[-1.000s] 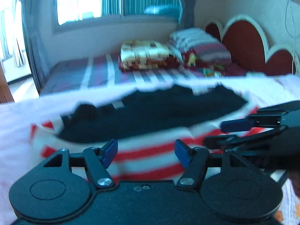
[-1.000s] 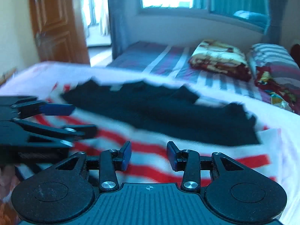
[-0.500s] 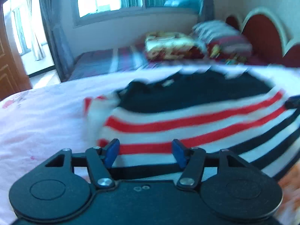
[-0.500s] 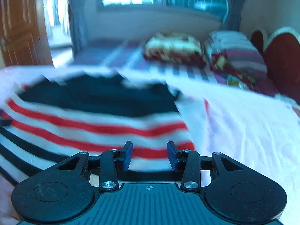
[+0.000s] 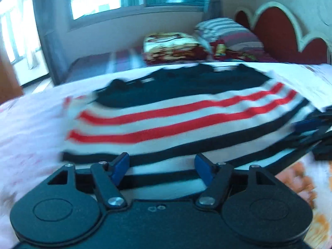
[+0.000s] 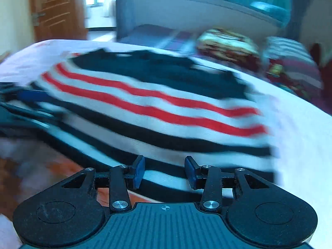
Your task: Fold small clothes
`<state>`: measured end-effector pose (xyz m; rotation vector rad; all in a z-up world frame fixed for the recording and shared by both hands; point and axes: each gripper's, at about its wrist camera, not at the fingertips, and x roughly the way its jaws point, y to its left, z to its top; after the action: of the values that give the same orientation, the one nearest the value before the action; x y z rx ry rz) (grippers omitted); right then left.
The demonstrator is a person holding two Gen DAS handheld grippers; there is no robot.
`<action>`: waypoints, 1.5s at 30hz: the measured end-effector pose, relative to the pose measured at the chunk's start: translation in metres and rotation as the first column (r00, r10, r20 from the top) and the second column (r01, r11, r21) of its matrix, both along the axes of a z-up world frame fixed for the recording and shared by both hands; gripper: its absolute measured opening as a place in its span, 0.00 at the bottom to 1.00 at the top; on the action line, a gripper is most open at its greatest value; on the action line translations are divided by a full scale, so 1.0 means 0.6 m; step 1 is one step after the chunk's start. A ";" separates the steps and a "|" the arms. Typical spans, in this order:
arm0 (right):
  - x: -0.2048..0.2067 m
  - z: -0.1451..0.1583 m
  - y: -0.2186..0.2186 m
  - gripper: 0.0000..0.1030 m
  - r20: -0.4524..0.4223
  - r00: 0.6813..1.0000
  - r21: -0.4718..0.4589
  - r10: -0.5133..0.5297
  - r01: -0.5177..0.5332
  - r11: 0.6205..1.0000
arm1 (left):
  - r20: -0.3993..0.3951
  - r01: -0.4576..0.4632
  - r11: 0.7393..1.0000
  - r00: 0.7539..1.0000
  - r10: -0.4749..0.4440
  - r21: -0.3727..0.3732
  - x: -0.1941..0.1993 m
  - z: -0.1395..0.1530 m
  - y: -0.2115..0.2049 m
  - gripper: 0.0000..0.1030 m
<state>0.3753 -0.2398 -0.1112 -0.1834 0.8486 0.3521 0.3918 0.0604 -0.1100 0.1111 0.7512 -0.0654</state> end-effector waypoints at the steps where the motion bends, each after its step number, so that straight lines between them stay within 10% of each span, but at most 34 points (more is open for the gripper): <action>1: -0.002 -0.002 -0.029 0.40 -0.013 1.000 0.022 -0.029 0.029 0.999 | -0.008 -0.008 1.000 1.000 0.008 -0.020 -0.004 -0.003 0.022 0.68; 45: -0.020 0.009 -0.089 0.40 -0.045 0.985 0.042 -0.164 0.166 0.985 | -0.087 -0.095 0.994 0.992 0.091 -0.045 -0.029 0.004 0.044 0.69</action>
<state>0.3630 -0.2930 -0.1060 -0.0629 0.8897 0.2205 0.3742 0.0867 -0.1074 0.0269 0.8379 0.0001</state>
